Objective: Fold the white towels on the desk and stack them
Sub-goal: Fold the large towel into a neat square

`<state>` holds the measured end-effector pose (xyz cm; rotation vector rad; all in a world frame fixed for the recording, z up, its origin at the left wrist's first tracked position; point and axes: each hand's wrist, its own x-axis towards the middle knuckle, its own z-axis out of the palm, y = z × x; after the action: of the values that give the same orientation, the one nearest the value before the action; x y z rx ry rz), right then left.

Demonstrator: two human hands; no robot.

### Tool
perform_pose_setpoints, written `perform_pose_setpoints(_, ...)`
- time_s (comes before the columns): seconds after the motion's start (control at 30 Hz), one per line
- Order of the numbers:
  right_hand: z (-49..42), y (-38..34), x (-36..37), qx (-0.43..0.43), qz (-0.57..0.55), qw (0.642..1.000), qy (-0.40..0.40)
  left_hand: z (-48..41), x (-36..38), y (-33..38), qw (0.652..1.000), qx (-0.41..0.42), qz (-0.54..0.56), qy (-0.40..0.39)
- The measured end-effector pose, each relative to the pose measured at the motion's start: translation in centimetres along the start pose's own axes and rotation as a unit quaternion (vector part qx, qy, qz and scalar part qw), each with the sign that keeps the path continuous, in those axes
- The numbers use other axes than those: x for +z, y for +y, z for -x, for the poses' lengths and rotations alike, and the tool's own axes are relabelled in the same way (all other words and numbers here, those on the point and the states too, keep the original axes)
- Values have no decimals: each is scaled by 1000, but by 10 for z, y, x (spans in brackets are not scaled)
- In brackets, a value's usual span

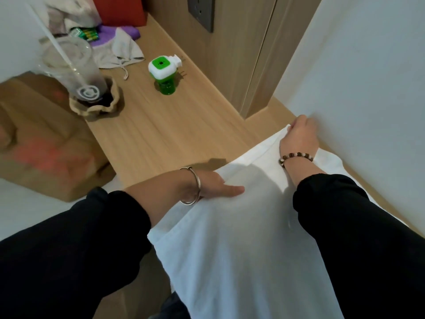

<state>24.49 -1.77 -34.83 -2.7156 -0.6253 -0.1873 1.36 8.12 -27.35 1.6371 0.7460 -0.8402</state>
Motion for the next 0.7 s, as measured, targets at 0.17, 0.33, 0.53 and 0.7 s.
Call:
perform_pose_setpoints(0.17,1,0,-1,-3,-6,1000,-3,24,-20,-21,988,45,128,-72)
perform_pose_setpoints(0.33,1,-2,-2,-7,-7,1000,-2,33,-10,-10,987,51,-69,137)
perform_pose_setpoints(0.53,0,-1,-2,0,-1,1000,2,46,-42,3,977,25,-119,174)
perform_pose_setpoints(0.7,0,-1,1,5,0,1000,9,34,-41,-22,976,-30,-154,153)
